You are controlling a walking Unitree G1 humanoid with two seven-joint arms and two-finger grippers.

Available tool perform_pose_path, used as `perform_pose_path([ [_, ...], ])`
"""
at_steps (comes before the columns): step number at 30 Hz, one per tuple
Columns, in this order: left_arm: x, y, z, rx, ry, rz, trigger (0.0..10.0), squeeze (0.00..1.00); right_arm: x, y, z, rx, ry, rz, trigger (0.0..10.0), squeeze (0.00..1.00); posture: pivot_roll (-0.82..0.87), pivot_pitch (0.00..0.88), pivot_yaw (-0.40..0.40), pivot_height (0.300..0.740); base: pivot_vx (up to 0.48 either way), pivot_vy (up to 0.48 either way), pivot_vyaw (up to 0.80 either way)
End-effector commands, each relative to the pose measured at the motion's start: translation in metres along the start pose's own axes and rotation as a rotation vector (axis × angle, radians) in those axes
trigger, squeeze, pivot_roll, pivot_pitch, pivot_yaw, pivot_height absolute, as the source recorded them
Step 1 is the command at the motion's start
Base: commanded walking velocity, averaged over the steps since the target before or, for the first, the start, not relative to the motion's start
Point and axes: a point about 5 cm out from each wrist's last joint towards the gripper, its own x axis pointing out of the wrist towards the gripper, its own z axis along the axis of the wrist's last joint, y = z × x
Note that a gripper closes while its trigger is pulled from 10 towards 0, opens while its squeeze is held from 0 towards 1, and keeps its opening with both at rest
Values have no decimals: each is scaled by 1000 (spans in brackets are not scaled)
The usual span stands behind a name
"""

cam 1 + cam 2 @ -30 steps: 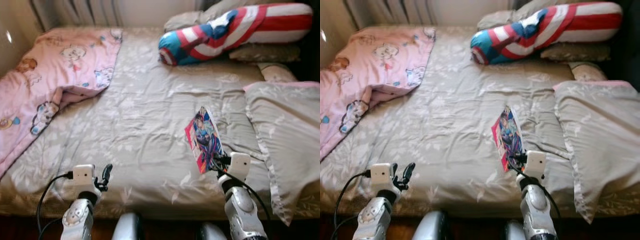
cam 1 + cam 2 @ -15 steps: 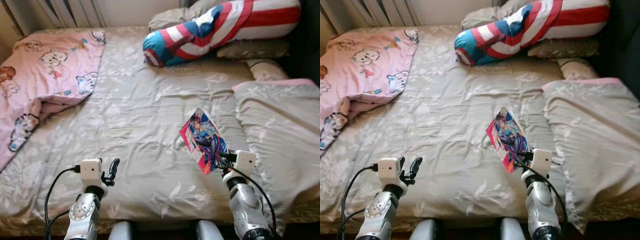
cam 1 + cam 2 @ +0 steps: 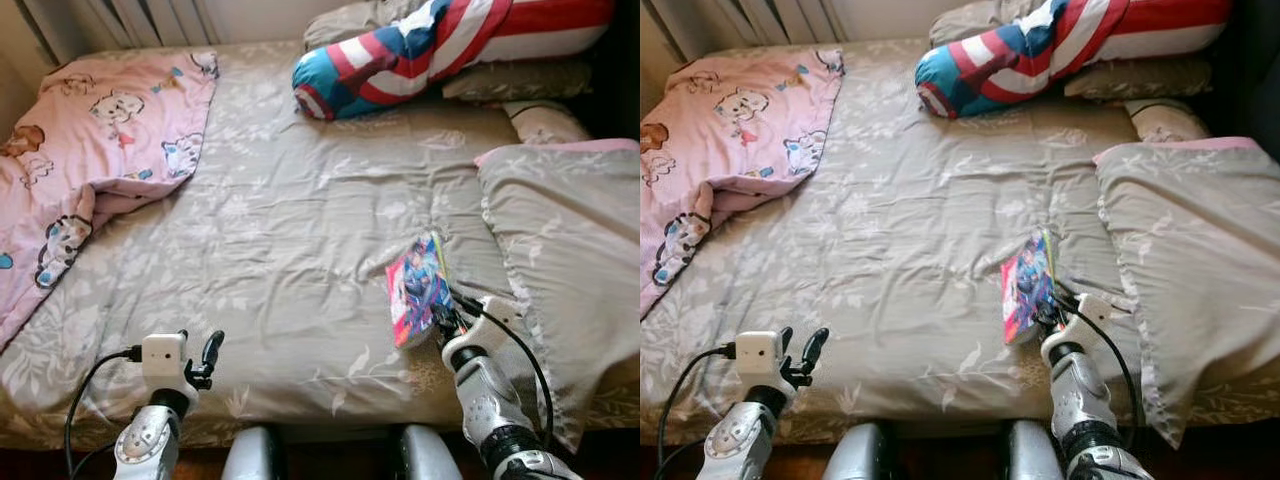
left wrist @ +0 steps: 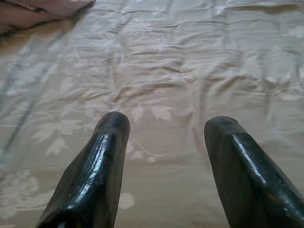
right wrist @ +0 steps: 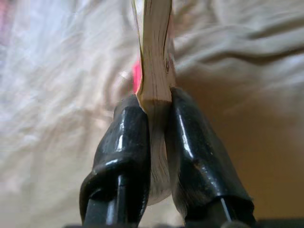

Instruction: Clean up the room

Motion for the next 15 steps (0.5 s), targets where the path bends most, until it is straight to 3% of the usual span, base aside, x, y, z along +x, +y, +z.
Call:
perform_pose_path([
  [1,-7,8,-3,11,25,8,10000,0,4,7,10,39,-53,58,10000,0,118,249,91,638,0,0,0],
  [8,-13,11,-2,24,39,1,10000,0,3,6,4,75,-21,99,10000,0,130,273,107,638,0,0,0],
  [9,-17,10,-2,28,49,-8,10000,0,-4,-8,-7,79,33,27,10000,0,142,289,115,638,0,0,0],
  [11,-21,9,-3,32,58,-14,10000,0,-10,-19,-14,82,67,-39,10000,0,146,295,119,638,0,0,0],
  [15,-28,12,-4,41,80,-16,10000,0,-18,-38,-11,85,31,-157,10000,0,152,316,128,638,0,0,0],
])
